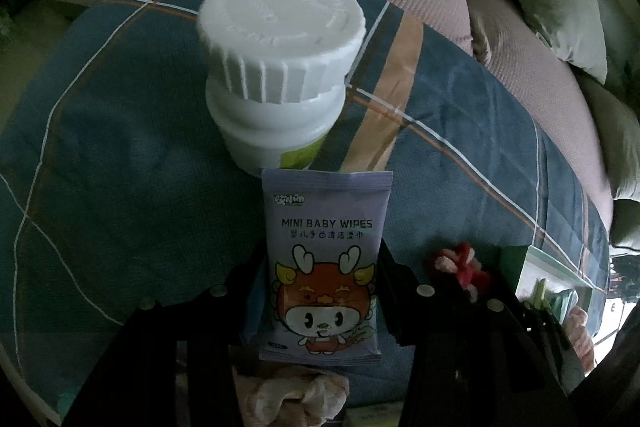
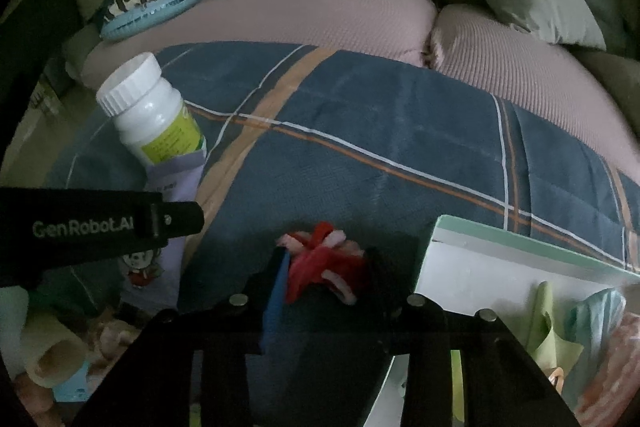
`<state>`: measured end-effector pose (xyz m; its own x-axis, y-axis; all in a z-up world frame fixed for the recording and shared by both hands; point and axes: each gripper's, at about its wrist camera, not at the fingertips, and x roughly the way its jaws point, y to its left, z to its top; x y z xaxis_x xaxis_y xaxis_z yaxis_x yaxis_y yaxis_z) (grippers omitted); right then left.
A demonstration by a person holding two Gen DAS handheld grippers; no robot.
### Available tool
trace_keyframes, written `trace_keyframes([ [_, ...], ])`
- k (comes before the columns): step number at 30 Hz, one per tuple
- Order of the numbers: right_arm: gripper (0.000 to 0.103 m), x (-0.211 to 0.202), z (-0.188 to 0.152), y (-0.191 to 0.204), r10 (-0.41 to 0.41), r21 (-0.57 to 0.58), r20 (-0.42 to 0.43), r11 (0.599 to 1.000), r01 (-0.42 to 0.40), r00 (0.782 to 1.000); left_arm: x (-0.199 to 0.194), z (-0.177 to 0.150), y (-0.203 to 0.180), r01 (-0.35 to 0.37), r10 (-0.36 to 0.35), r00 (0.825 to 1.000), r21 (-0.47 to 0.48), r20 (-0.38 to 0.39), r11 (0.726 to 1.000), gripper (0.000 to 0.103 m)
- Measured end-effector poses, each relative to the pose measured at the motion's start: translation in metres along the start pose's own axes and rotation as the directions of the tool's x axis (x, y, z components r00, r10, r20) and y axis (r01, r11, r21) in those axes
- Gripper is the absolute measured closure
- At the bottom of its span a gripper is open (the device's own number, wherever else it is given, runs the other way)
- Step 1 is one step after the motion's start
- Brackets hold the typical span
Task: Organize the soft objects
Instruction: 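Lift the wipes pack with the left tool while the right tool grasps and lifts the red toy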
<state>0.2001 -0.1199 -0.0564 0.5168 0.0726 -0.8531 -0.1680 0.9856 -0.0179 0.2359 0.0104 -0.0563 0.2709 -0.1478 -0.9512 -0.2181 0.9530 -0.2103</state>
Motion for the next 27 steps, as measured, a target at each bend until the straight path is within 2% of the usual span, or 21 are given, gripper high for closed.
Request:
trace_keyframes([
  [8,0.067,0.001,-0.004,0.006,-0.034,-0.045,0.003,0.998,0.035,0.999,0.000,0.000,0.000,-0.003,0.003,1.000,0.002,-0.002,1.000,0.053],
  [11,0.074,-0.002,-0.003,0.003,-0.029,-0.035,0.007,0.999,0.029,1.000,-0.001,0.001,-0.003,-0.002,0.002,1.000,0.000,0.002,1.000,0.052],
  [17,0.074,-0.021,0.001,-0.004,0.011,0.010,0.040,1.000,-0.012,0.999,-0.003,-0.001,-0.004,-0.010,0.010,1.000,0.008,0.009,1.000,0.053],
  [23,0.074,-0.054,0.004,-0.015,0.004,0.051,0.115,0.999,-0.010,0.993,-0.013,-0.005,-0.013,0.010,-0.011,0.999,0.030,0.032,1.000,0.053],
  [27,0.074,-0.087,0.008,-0.031,-0.027,0.101,0.194,0.995,0.007,0.981,-0.031,-0.009,-0.018,0.003,-0.007,0.997,0.047,0.072,0.999,0.053],
])
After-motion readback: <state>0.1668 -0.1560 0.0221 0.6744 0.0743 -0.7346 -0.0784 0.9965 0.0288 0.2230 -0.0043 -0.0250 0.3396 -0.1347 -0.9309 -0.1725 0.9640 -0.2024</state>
